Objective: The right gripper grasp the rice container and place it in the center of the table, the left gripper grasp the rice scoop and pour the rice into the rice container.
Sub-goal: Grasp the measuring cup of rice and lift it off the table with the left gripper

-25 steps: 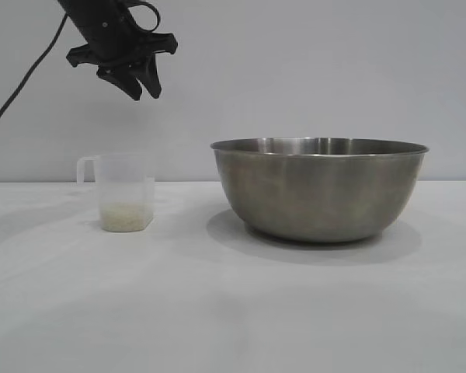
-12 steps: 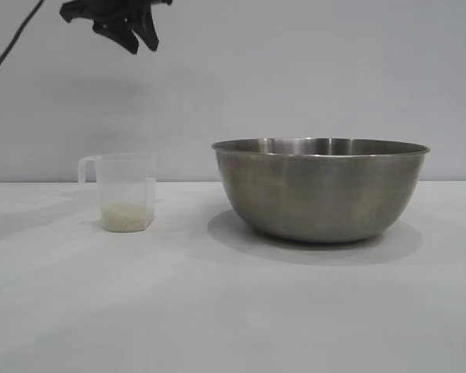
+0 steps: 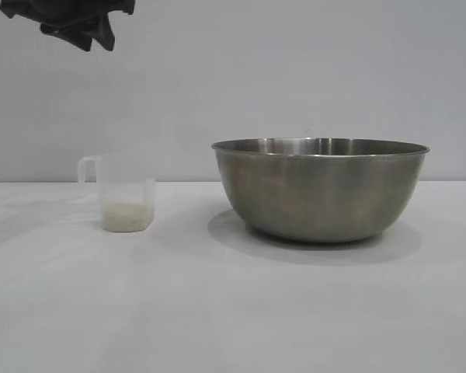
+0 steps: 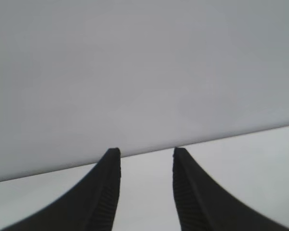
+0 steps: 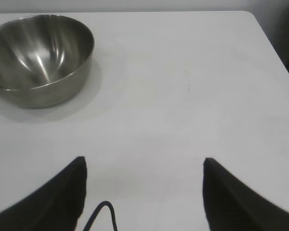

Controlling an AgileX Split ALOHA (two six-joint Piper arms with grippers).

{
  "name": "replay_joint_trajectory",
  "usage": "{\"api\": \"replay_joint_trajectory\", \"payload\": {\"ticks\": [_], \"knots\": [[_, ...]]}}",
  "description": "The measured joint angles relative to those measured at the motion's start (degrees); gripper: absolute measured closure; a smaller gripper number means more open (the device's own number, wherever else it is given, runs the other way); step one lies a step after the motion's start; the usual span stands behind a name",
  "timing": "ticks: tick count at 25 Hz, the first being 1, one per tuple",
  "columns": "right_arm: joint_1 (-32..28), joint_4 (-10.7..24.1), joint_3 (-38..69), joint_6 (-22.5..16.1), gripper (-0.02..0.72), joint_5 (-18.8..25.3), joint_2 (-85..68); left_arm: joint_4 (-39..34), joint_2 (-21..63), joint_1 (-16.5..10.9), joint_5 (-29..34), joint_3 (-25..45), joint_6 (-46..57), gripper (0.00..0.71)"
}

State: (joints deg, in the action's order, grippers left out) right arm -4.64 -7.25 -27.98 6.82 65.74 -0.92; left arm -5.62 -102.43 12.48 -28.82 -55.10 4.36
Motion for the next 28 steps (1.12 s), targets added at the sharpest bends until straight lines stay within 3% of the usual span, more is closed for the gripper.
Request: {"api": "replay_joint_trajectory", "payload": {"ticks": [6,16,28], "knots": [[0.00,0.00,0.00,0.00,0.239,0.00,0.00,-4.47,0.62,0.00,-11.32,10.47,2.63,0.490],[0.00,0.00,0.00,0.00,0.239,0.00,0.00,0.09,0.23,0.00,-30.32,26.02,-3.48,0.490],[0.00,0.00,0.00,0.00,0.239,0.00,0.00,-2.98,-7.44,0.00,-33.27,26.86,-3.25,0.490]]}}
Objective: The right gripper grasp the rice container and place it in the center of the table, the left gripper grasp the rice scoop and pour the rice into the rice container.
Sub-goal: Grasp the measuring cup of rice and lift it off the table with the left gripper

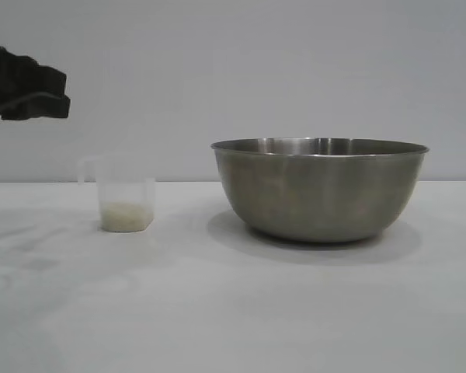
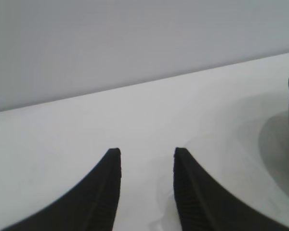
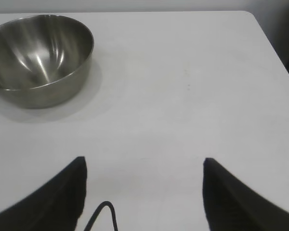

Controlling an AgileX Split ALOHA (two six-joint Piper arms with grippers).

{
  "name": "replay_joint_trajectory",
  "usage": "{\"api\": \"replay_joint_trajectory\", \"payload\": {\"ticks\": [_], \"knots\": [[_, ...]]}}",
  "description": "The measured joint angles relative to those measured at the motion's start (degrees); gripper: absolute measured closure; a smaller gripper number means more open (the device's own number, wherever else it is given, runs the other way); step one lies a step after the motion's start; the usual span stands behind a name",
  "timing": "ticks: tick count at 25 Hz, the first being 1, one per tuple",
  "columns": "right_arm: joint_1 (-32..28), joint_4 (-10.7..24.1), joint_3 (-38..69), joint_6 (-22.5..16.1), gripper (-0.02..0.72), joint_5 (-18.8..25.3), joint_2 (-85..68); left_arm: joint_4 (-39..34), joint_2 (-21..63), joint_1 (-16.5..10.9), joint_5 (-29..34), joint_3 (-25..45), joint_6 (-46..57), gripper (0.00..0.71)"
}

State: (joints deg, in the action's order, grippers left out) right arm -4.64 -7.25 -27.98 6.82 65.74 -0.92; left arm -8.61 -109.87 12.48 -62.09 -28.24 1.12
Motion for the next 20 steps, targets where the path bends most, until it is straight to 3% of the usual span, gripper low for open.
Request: {"api": "replay_joint_trajectory", "payload": {"ticks": [20], "knots": [[0.00,0.00,0.00,-0.10,0.239,0.00,0.00,0.79,-11.30,0.00,-3.00,0.09,-5.10,0.490]]}}
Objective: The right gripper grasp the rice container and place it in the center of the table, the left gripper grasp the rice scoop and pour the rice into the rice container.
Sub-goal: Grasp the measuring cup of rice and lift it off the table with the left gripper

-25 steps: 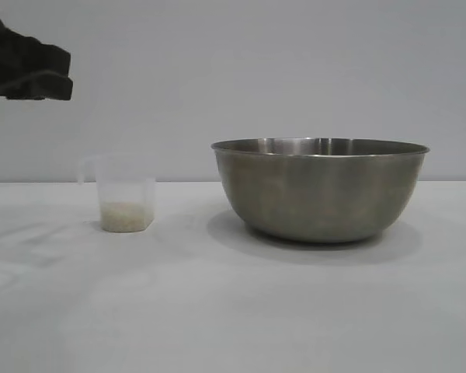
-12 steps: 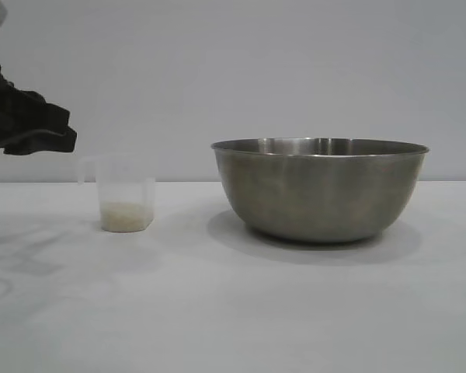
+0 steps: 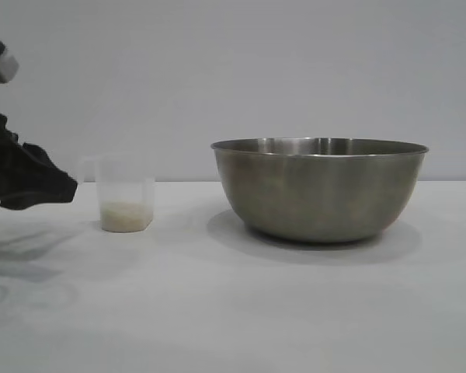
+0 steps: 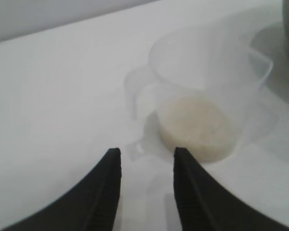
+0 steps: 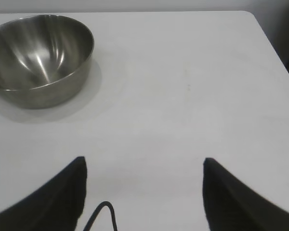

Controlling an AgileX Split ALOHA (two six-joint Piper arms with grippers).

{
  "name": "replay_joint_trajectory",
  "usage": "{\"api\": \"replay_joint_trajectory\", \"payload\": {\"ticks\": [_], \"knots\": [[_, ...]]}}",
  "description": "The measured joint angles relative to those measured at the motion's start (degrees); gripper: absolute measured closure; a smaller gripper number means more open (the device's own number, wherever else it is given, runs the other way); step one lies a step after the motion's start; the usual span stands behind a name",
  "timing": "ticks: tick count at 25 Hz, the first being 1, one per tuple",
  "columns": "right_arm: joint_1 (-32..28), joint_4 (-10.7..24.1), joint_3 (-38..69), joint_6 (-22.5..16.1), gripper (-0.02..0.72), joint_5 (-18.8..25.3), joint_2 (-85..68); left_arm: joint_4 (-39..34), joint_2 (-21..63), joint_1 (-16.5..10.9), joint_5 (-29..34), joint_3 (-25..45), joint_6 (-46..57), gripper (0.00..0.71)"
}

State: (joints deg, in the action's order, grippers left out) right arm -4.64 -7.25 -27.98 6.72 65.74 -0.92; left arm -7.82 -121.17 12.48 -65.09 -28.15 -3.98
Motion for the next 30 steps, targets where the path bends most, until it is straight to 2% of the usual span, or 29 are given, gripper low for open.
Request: {"api": "replay_joint_trajectory", "payload": {"ticks": [18,30], "knots": [[0.00,0.00,0.00,0.00,0.239,0.00,0.00,0.57,0.00,0.00,-0.10,-2.39,0.00,0.490],[0.00,0.00,0.00,0.00,0.239,0.00,0.00,0.57,-1.92,0.00,-0.10,-6.81,-0.21,0.490]]}}
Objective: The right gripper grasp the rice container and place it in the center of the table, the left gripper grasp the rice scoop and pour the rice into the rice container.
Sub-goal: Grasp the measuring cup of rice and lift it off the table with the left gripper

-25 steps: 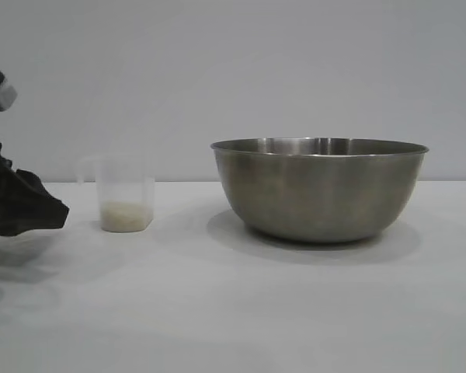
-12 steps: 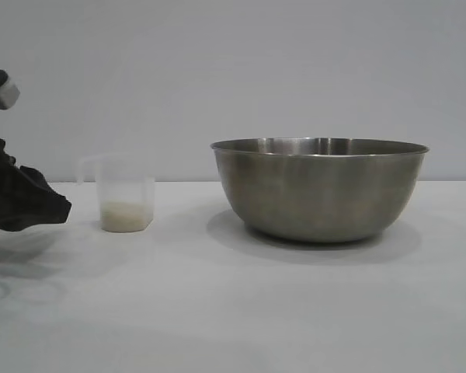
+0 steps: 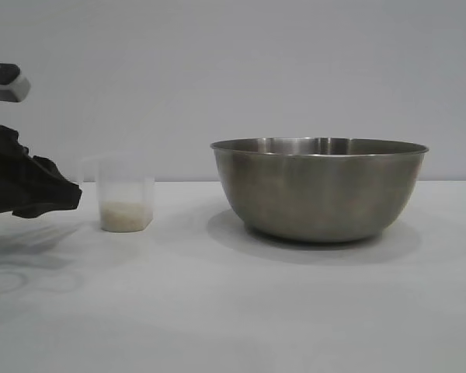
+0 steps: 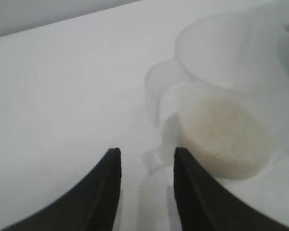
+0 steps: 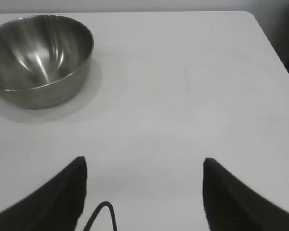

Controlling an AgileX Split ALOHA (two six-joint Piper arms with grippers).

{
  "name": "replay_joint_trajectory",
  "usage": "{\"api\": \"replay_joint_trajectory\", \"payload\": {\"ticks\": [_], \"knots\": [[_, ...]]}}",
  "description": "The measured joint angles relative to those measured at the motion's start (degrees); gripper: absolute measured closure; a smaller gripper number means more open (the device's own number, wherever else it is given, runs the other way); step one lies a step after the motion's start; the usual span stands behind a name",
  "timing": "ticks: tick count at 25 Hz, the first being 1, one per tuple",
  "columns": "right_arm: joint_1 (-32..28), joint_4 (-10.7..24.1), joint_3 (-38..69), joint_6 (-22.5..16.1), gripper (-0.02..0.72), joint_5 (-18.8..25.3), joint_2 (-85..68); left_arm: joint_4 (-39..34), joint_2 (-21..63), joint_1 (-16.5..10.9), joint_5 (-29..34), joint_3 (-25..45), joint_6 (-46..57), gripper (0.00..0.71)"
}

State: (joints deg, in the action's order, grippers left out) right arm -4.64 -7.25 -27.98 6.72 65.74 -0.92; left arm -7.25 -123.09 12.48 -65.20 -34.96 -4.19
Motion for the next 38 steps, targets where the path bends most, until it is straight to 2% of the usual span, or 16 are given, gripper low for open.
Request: {"api": "replay_joint_trajectory", "payload": {"ticks": [30,32,35,38], "knots": [[0.00,0.00,0.00,0.00,0.239,0.00,0.00,-0.24,-3.04,0.00,0.10,-8.15,-0.98,0.490],[0.00,0.00,0.00,0.00,0.239,0.00,0.00,-0.33,-3.04,0.00,0.10,-8.15,-1.06,0.613],[0.00,0.00,0.00,0.00,0.239,0.00,0.00,-1.42,-3.04,0.00,0.10,-8.15,-1.06,0.710],[0.00,0.00,0.00,0.00,0.239,0.00,0.00,-2.80,-3.04,0.00,0.10,-8.15,-1.06,0.710]]}}
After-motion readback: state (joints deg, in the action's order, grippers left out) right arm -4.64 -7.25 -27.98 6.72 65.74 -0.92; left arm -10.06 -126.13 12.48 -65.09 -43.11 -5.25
